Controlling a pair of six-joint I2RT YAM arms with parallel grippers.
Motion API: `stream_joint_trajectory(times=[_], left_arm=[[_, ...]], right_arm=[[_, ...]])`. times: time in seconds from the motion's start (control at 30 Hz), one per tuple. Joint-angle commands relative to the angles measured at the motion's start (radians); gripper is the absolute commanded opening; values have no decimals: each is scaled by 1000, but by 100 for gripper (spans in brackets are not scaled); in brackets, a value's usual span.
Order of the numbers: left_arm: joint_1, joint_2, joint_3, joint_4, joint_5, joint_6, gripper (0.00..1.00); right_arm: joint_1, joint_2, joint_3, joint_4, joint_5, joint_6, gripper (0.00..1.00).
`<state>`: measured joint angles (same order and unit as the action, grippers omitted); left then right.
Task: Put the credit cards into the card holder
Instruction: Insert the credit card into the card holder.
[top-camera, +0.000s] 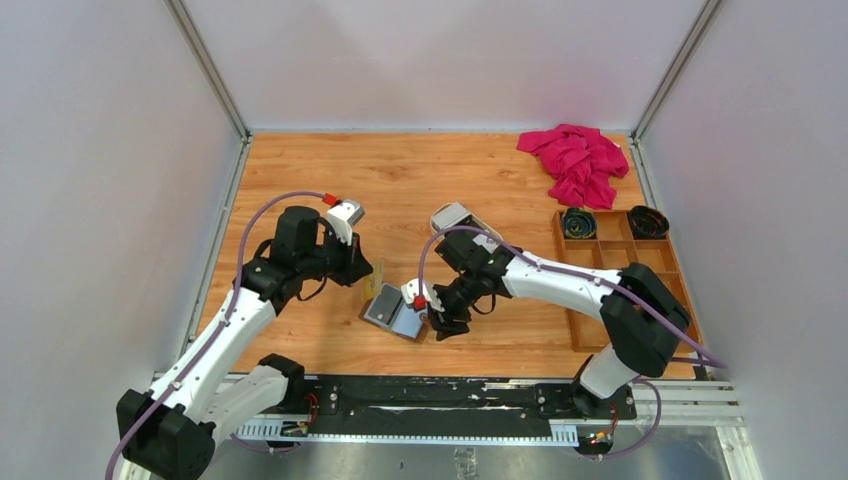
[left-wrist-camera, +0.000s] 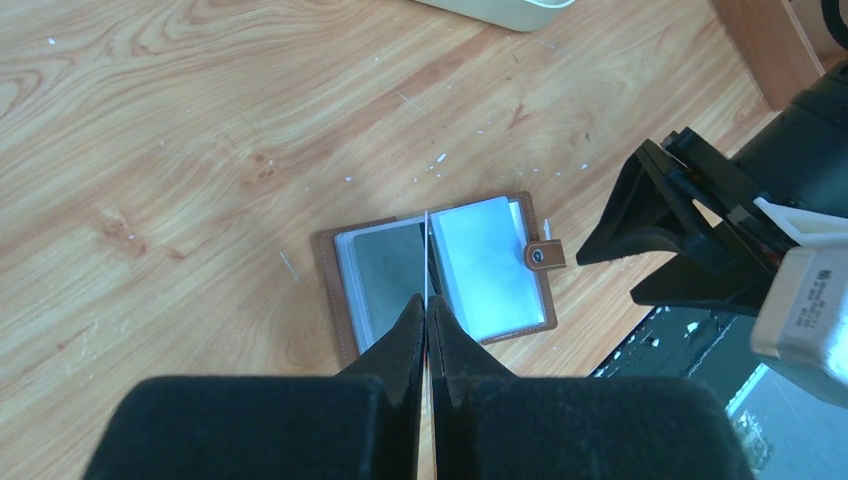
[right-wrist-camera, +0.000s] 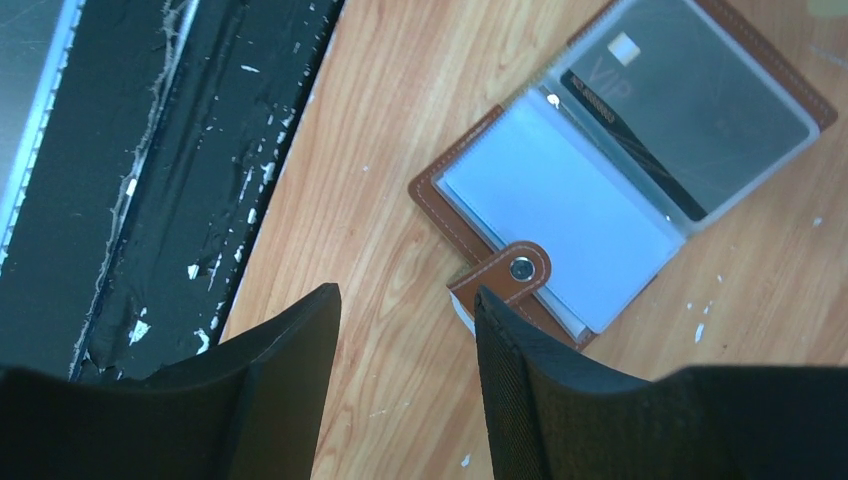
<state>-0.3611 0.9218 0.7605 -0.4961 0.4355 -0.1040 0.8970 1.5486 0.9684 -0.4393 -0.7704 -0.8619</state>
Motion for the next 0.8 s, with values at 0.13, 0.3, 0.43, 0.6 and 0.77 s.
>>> stream_joint_trajectory(times=[0.13, 0.3, 0.43, 0.6, 0.77], left_arm=[[11, -4, -3, -3, -14, 10, 0], [11, -3, -3, -3, -17, 9, 0], [13, -2, -4, -4, -19, 9, 0], [16, 3, -4, -5, -20, 9, 0], [17, 0, -4, -5, -21, 9, 0]], right_arm=[[11, 19, 29, 6, 74, 85, 56], [11, 37, 34, 17, 79, 118, 56], [11, 38, 31, 29, 84, 136, 56], [11, 46, 27, 59, 103, 186, 56], [18, 76, 39, 83, 161, 260, 56]])
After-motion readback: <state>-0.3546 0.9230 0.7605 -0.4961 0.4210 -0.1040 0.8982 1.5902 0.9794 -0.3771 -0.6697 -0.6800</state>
